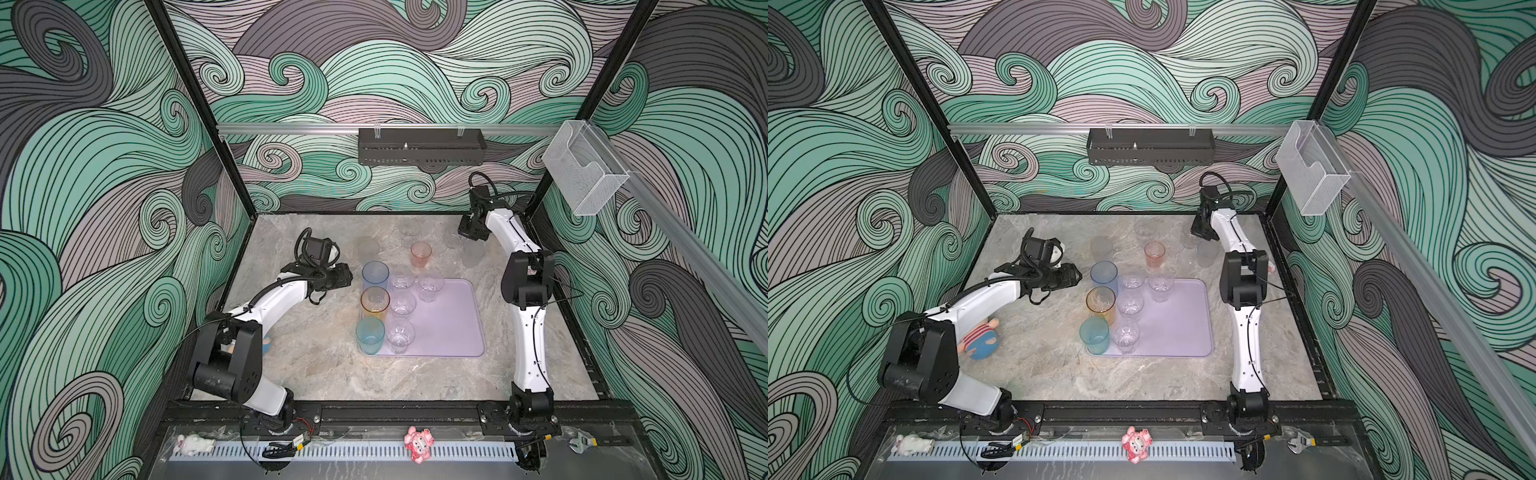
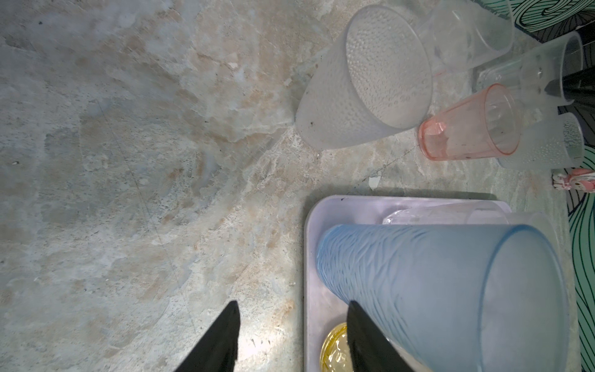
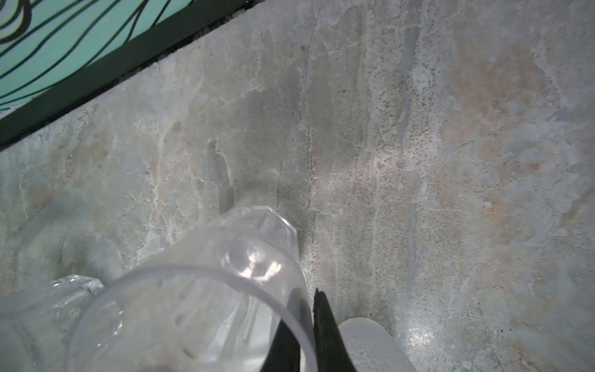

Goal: Place the glasses into the tray
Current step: 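Lower the right gripper around the clear glass and close, then lift the clear glass with the right gripper and carry it over the tray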

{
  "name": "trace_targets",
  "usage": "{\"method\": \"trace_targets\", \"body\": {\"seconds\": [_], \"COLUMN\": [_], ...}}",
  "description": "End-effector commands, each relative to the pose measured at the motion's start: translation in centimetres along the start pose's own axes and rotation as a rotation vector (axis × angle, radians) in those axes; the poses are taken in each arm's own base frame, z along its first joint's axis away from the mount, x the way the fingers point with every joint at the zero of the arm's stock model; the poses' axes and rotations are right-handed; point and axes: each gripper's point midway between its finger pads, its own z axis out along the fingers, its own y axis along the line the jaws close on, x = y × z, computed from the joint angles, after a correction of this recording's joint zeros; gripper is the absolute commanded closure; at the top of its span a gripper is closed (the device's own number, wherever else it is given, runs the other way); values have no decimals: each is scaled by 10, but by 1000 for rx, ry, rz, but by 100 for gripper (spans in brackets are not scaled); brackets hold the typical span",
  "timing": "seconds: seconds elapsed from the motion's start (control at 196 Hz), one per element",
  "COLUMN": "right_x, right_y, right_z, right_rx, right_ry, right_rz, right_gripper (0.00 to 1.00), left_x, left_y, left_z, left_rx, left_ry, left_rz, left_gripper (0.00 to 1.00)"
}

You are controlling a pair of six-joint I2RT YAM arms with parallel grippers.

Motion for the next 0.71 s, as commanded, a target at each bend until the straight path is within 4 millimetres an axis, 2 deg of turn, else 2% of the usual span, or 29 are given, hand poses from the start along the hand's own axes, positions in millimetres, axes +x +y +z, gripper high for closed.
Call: {"method": "trace_targets", "body": {"seconds": [0.0, 0.133, 0.245, 0.26, 0.382, 0.535, 0.612, 0.709], "right_x": [-12, -14, -6, -3, 17, 57, 82, 116], "right_y": [14, 26, 39, 41, 46, 48, 51, 56], "right_z": [-35, -70, -100, -102, -131, -166, -184, -204], "right_rx": [-34, -61, -100, -103, -130, -168, -193, -224], "right_ry": [-56, -98, -129, -129, -144, -147, -145, -129], "right_rz": [-12, -29, -51, -53, -77, -111, -139, -189], "right_gripper": [93, 94, 94, 94, 95, 95, 95, 95], "left_x": [-8, -11, -17, -22, -36, -46, -42, -32], "left_y": [-2, -3, 0, -3, -8, -28, -43, -72], "left_z": [-13, -20, -24, -33, -53, -82, -93, -105], "left_rx": [-3, -12, -38, -30, -38, -42, -35, 1], "left_ry": [-37, -64, -90, -119, -189, -275, -287, -306], "left_rz": [-1, 17, 40, 46, 66, 145, 193, 282], "left_gripper": [44, 44, 45, 45, 45, 46, 46, 46]}}
